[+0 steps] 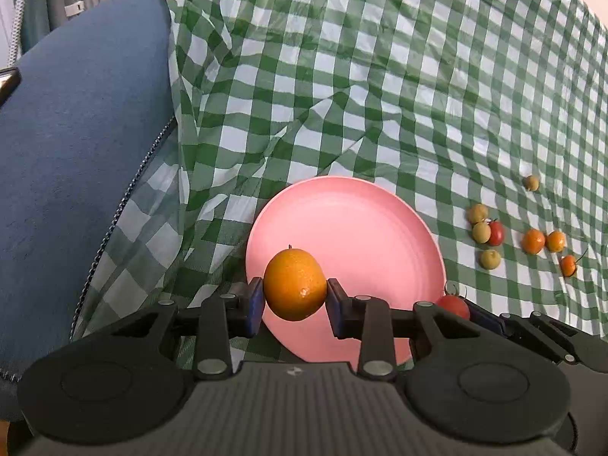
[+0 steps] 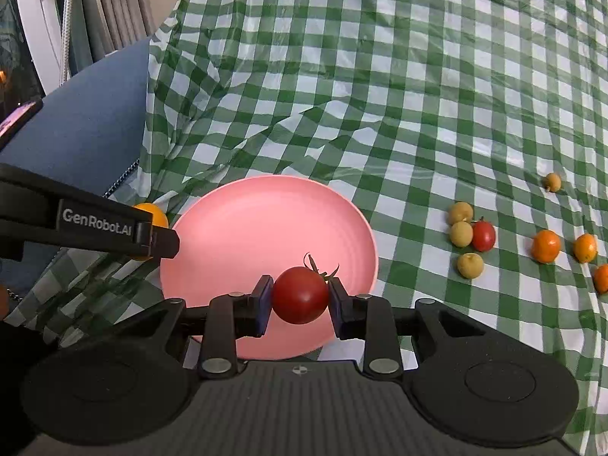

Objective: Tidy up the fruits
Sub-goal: 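Carry the orange tomato in the left tool to the plate while the right tool carries the red tomato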

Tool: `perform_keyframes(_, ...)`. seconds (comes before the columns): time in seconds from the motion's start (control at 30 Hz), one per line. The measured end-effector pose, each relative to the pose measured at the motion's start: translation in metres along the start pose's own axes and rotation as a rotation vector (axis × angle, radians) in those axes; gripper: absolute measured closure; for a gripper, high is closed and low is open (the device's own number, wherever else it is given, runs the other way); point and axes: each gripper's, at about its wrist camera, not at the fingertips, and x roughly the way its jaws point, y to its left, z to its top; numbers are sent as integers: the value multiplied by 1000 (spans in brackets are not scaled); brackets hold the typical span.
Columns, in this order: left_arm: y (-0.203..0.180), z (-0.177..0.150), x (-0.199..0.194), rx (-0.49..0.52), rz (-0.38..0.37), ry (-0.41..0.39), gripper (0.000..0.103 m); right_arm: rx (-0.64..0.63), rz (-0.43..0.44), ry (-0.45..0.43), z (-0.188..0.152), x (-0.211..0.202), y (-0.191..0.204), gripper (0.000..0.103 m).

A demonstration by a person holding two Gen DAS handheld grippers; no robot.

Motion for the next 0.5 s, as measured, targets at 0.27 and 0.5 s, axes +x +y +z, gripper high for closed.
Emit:
perform_keyframes(0.27,-1,5,26,34,11,50,65,-7,8,28,5,20,2,71)
perform_keyframes(0.5,1,4,42,46,26,80,65,-5,19,51,5,33,3,71)
